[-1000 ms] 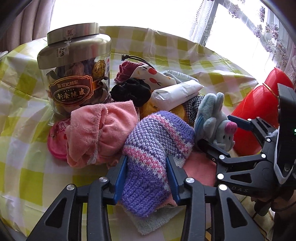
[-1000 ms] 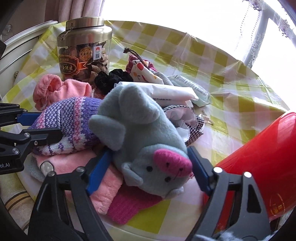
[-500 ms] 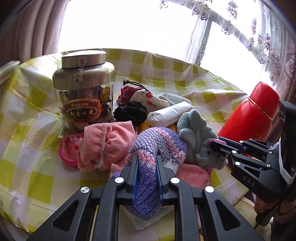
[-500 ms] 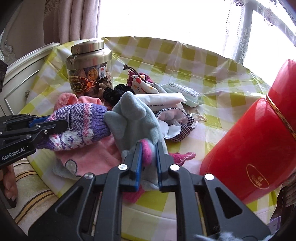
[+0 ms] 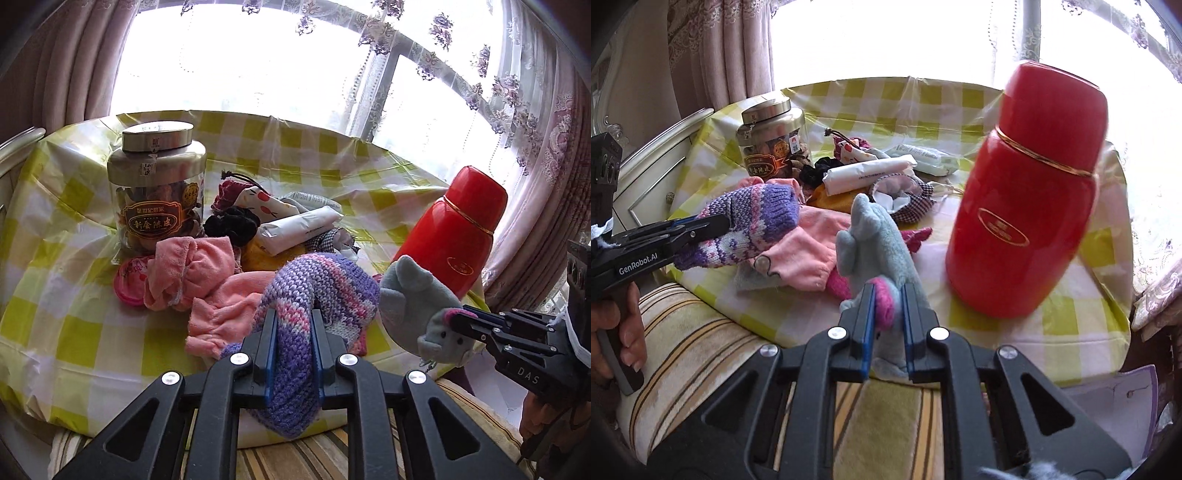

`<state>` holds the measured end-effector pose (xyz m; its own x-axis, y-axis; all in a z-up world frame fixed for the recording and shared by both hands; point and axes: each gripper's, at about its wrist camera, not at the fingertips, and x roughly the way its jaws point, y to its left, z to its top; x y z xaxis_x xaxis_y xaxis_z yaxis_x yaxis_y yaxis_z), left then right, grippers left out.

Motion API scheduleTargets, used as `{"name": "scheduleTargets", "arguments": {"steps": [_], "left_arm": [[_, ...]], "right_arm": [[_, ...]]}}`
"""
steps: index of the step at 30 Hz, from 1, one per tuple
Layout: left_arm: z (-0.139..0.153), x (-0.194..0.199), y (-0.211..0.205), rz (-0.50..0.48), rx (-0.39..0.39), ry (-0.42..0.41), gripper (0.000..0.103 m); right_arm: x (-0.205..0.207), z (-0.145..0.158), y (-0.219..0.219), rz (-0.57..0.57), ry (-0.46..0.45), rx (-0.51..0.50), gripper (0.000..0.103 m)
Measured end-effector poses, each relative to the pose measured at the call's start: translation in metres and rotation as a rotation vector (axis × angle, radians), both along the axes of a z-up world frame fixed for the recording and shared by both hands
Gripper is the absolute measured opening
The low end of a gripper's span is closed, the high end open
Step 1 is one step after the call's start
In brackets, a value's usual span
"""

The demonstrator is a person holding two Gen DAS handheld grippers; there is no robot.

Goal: Organize soft objects
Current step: 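Carry both items to the white box and open both tools to drop them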

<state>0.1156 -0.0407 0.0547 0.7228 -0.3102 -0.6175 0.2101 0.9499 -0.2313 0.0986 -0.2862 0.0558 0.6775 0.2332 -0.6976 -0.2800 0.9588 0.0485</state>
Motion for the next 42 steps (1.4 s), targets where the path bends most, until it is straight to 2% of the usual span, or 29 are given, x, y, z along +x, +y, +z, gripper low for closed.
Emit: {"name": "scheduleTargets", "arguments": {"steps": [5,15,23,30,31,32,33,35,36,42], "left_arm": [[0.008,-0.020,-0.035,-0.087,-0.018,0.010,0.016],[0.011,-0.044,-0.141,-0.316,-0.025,0.066,0.016],[0.008,-0.057,-0.215,-0.454,-0.020,0.123,0.016],[0.005,-0.064,-0.270,-0.537,-0.017,0.147,0.018],[0.004,-0.064,-0.276,-0.546,-0.019,0.149,0.020],[0.002,-0.063,-0.283,-0.560,-0.022,0.157,0.025],[0.001,-0.063,-0.289,-0.571,-0.020,0.166,0.032],[0.000,-0.064,-0.295,-0.580,-0.012,0.170,0.041],[0.000,-0.065,-0.298,-0.584,-0.008,0.169,0.044],[-0.004,-0.064,-0.290,-0.573,0.002,0.175,0.044]], "right_arm": [[-0.040,0.000,-0.064,-0.119,0.034,0.003,0.016],[-0.098,-0.013,-0.173,-0.375,0.093,-0.044,0.016],[-0.111,-0.018,-0.220,-0.495,0.093,-0.064,0.020],[-0.121,-0.014,-0.240,-0.540,0.084,-0.048,0.020],[-0.121,-0.014,-0.243,-0.550,0.085,-0.051,0.022],[-0.123,-0.014,-0.245,-0.563,0.085,-0.055,0.033],[-0.126,-0.014,-0.248,-0.577,0.082,-0.058,0.054],[-0.129,-0.013,-0.251,-0.595,0.061,-0.060,0.072],[-0.129,-0.012,-0.252,-0.596,0.057,-0.059,0.073],[-0.125,-0.011,-0.245,-0.565,0.060,-0.032,0.074]]}}
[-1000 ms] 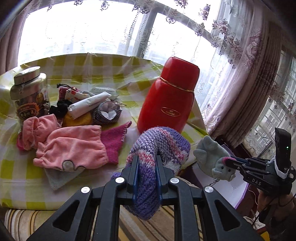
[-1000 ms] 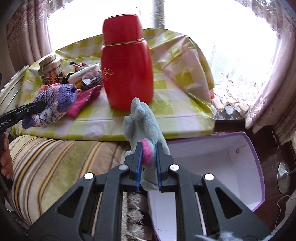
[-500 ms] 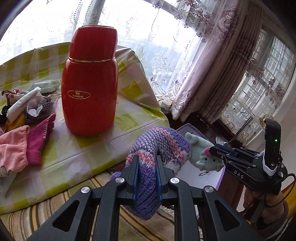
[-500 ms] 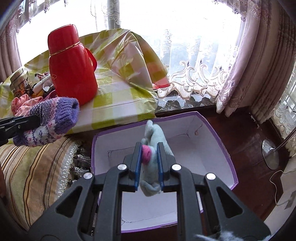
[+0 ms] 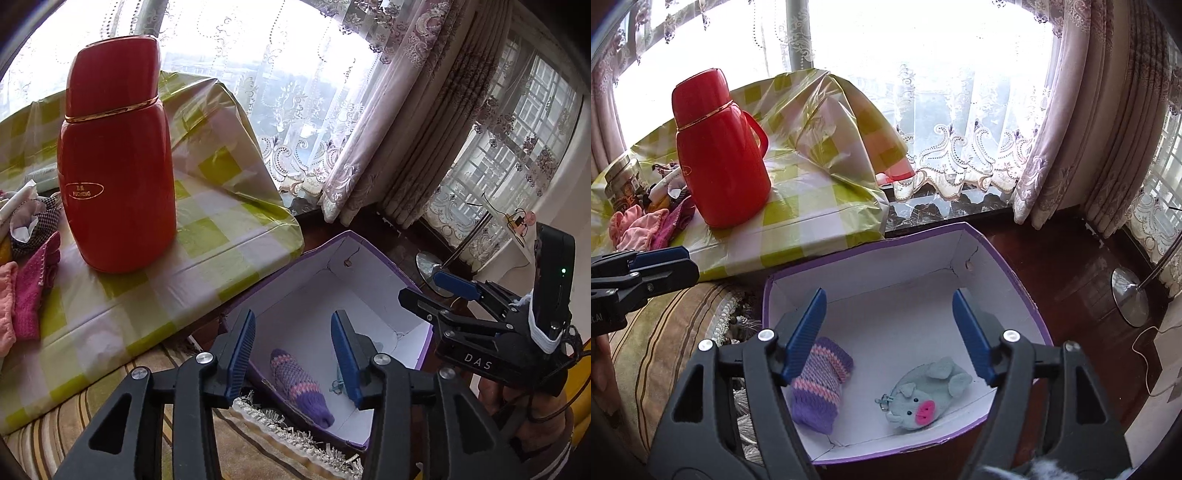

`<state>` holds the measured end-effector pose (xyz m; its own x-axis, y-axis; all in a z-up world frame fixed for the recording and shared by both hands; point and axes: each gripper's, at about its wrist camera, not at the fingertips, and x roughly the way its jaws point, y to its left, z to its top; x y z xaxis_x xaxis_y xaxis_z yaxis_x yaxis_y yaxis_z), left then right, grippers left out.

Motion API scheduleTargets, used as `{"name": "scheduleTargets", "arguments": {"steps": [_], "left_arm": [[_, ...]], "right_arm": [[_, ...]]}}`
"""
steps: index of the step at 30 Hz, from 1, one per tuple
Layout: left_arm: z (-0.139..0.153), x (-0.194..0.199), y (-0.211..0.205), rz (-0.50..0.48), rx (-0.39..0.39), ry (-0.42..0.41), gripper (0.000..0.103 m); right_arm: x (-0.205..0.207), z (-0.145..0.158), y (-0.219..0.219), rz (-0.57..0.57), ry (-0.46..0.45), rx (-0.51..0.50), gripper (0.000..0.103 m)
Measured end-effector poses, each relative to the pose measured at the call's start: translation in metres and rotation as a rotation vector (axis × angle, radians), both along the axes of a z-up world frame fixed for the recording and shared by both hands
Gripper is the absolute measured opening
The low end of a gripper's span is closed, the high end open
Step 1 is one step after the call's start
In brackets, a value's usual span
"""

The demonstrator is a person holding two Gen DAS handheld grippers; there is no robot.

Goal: Organize soft objects
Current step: 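Carry both items to the white box and open both tools to drop them, then grasp a pink towel with the left tool while the right tool grasps another pink towel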

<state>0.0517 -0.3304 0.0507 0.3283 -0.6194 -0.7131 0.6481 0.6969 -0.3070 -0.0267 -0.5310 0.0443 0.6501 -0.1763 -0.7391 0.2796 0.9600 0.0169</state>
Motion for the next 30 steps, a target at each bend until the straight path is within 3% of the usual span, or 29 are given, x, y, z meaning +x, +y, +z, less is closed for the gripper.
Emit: {"name": "scheduleTargets", "arguments": {"steps": [12,30], "left_arm": [[0.002,0.007,0.074,0.136,-0.005,0.004,0.044],[-0.007,0.050,0.248,0.505,-0.076,0.049,0.048]], "right_arm": [[0.021,0.007,0.067,0.178,0.011,0.034,0.076],[0.078,0.009,0.213,0.479,0.059,0.013,0.080]]}}
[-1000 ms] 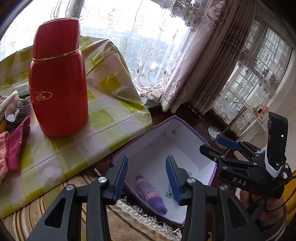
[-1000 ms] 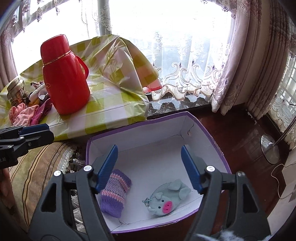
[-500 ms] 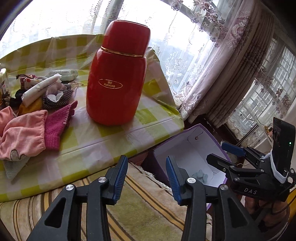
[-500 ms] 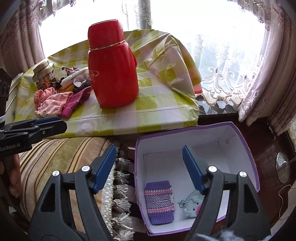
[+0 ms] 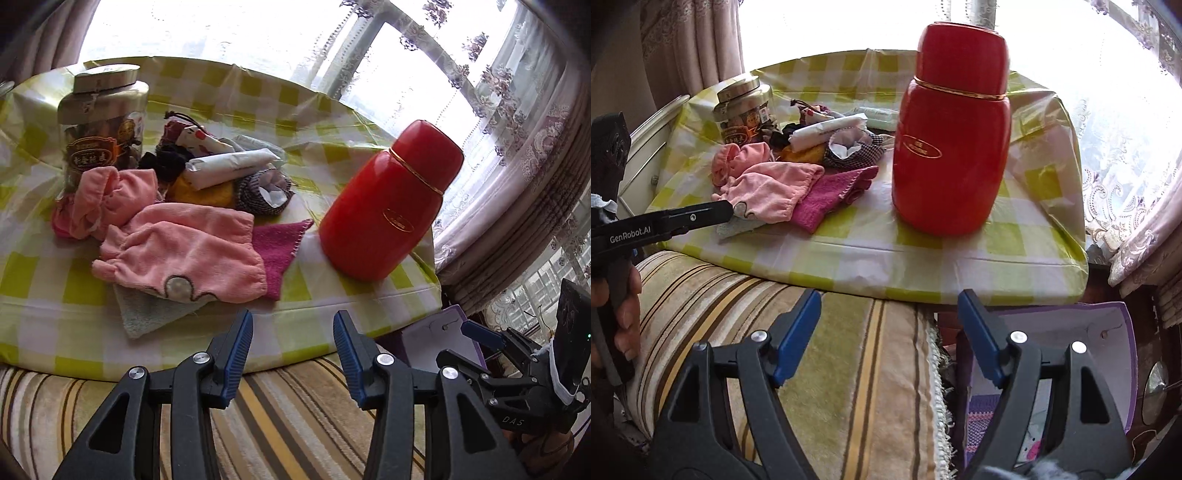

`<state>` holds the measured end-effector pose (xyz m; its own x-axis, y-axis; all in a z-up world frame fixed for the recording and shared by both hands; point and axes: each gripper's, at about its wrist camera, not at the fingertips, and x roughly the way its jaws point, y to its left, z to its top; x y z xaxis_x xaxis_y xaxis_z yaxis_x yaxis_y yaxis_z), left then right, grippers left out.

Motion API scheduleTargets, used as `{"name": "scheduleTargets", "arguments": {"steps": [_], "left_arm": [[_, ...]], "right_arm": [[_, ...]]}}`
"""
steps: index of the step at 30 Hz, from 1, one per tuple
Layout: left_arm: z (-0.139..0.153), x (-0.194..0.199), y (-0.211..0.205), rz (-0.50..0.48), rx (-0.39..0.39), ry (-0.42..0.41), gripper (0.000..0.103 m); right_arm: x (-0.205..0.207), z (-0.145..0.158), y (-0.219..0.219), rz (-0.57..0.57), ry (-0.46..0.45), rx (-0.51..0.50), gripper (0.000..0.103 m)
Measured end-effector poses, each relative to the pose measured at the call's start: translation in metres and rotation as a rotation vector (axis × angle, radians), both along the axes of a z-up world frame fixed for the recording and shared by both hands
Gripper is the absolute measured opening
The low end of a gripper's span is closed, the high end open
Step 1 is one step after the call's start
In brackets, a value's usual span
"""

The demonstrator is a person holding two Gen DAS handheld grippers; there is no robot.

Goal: Organize soft objects
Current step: 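Grasp a pink towel with the left tool while the right tool grasps another pink towel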

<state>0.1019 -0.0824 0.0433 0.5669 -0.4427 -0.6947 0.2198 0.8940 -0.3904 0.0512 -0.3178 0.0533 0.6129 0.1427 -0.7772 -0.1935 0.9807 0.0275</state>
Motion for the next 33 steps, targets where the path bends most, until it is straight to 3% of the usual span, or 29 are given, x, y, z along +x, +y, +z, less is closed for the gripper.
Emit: {"name": "scheduleTargets", "arguments": {"steps": [7,16,25,33], "left_arm": [[-0.004,0.021,0.059,0.127,-0.002,0.004,0.051],[-0.002,0.057,0.099,0.230,0.032,0.005,0.062],[-0.008,0.108,0.112,0.272,0.098,0.039,0.071],[-0.039,0.143,0.106,0.270,0.177,0.056,0.071]], "right_arm": [[0.028,-0.005,0.041,0.086,0.012,-0.028,0.083],[0.064,-0.007,0.087,0.172,-0.005,-0.045,0.087],[0.099,-0.013,0.131,0.254,-0.013,-0.049,0.091],[0.133,-0.040,0.164,0.281,0.013,-0.044,0.092]]}}
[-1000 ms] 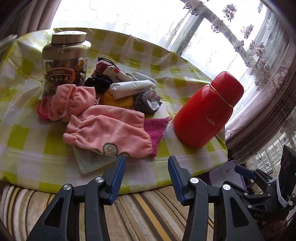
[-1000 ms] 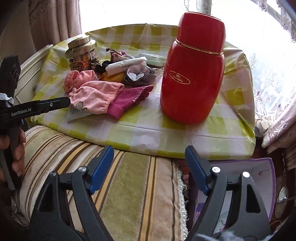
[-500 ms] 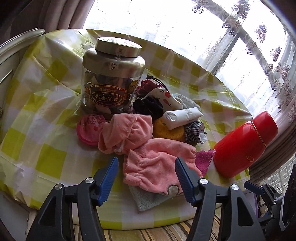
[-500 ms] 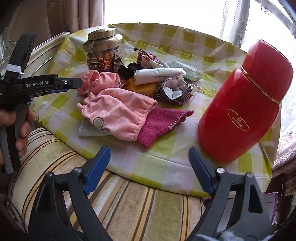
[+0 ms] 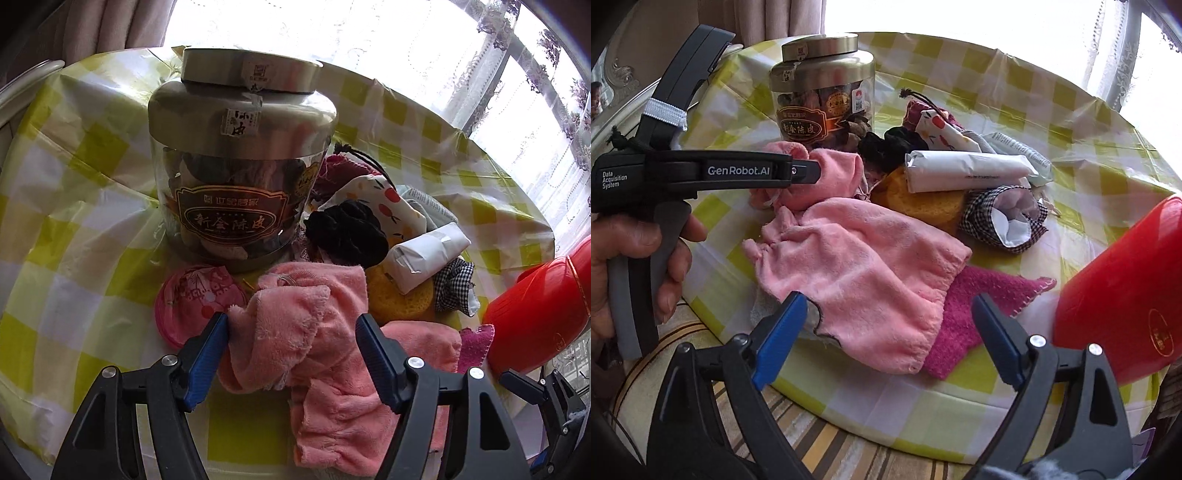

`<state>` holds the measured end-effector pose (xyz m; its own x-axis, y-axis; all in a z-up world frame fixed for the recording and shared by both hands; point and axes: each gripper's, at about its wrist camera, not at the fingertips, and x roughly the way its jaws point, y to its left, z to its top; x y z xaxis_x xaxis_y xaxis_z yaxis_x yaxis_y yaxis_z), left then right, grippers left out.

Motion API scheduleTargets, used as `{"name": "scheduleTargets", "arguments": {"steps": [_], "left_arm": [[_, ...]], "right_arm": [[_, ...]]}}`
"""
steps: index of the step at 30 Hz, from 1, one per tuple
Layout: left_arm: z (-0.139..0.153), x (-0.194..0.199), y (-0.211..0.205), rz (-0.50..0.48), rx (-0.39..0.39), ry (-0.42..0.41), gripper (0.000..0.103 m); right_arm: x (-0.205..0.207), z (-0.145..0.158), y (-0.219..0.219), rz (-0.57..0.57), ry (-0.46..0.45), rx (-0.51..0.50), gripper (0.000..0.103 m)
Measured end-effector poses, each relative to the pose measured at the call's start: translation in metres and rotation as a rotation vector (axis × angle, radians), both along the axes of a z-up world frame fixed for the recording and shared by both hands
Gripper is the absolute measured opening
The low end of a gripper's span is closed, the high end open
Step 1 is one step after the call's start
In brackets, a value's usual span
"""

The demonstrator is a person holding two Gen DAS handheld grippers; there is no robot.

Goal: Organize soft objects
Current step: 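Grasp a pink towel with the left tool while the right tool grasps another pink towel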

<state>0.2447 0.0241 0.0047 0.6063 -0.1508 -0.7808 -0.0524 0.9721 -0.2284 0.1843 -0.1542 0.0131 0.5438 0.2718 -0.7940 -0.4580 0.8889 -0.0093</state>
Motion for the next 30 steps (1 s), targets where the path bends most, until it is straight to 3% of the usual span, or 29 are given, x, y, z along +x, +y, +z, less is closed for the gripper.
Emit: {"name": "scheduleTargets", "arguments": {"steps": [7,13,16,18,19,21,24,30], "left_arm": [[-0.020,0.006,-0.003,-0.041,0.017,-0.008,0.070],[-0.028,0.003,-0.011,-0.084,0.036,-0.018,0.042],[-0.027,0.001,-0.009,-0.084,0.015,-0.039,0.034],[-0.025,-0.003,-0.008,-0.079,0.001,-0.055,0.031],[-0.024,-0.005,-0.006,-0.075,-0.006,-0.063,0.030],[-0.021,-0.010,-0.002,-0.065,-0.023,-0.081,0.030],[-0.013,-0.019,0.001,-0.056,-0.039,-0.125,0.030],[0.003,-0.037,0.005,-0.049,-0.050,-0.195,0.029]], "right_arm": [[0.023,-0.024,0.021,0.025,0.026,0.000,0.092],[0.028,-0.035,0.028,0.036,0.026,0.019,0.090],[0.025,-0.038,0.029,0.055,0.038,0.033,0.072],[0.022,-0.037,0.030,0.068,0.035,0.043,0.050],[0.021,-0.037,0.029,0.065,0.029,0.040,0.047],[0.021,-0.035,0.027,0.058,0.025,0.050,0.031],[0.019,-0.031,0.021,0.039,0.019,0.074,0.019],[0.006,-0.015,0.008,0.018,-0.013,0.090,0.013]]}}
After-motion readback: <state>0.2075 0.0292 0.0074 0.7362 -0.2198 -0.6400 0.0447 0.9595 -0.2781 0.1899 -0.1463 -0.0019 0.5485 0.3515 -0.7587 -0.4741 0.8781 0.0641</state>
